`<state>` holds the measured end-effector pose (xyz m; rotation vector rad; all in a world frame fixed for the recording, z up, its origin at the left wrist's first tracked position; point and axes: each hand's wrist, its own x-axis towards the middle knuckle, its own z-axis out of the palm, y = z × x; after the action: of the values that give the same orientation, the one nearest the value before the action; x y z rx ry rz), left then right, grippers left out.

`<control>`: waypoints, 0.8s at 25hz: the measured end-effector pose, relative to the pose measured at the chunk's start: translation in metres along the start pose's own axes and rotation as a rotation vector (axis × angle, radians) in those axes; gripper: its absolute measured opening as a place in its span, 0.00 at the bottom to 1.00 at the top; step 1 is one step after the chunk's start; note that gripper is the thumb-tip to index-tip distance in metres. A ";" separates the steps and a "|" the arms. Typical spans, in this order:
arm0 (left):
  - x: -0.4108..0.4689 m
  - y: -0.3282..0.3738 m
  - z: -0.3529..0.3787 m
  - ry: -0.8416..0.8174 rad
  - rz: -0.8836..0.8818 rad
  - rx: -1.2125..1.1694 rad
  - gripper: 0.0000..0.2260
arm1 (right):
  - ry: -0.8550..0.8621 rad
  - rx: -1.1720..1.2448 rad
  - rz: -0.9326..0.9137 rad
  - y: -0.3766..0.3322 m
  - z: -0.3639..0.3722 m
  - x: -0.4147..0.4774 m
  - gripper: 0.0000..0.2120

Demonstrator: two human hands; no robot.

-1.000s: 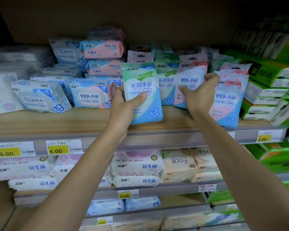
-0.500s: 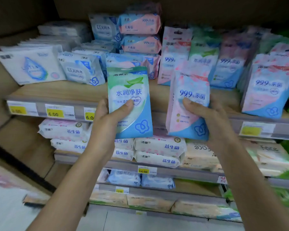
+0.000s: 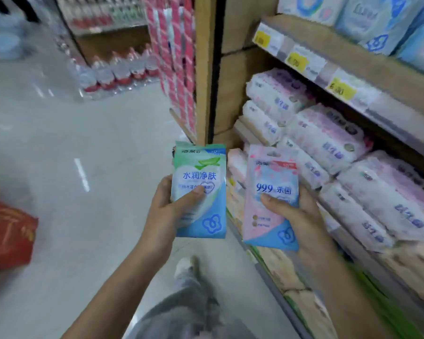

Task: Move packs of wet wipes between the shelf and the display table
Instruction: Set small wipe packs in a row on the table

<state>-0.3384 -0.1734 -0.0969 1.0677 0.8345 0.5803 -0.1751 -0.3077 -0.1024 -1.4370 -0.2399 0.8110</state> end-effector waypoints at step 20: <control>-0.174 0.035 -0.460 1.218 0.183 -0.389 0.12 | -1.093 -0.440 0.311 0.154 0.533 -0.067 0.17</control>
<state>-0.8163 -0.0538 -0.1203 0.3396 1.5752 1.5381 -0.5983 0.0558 -0.1376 -1.3007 -1.0916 1.8446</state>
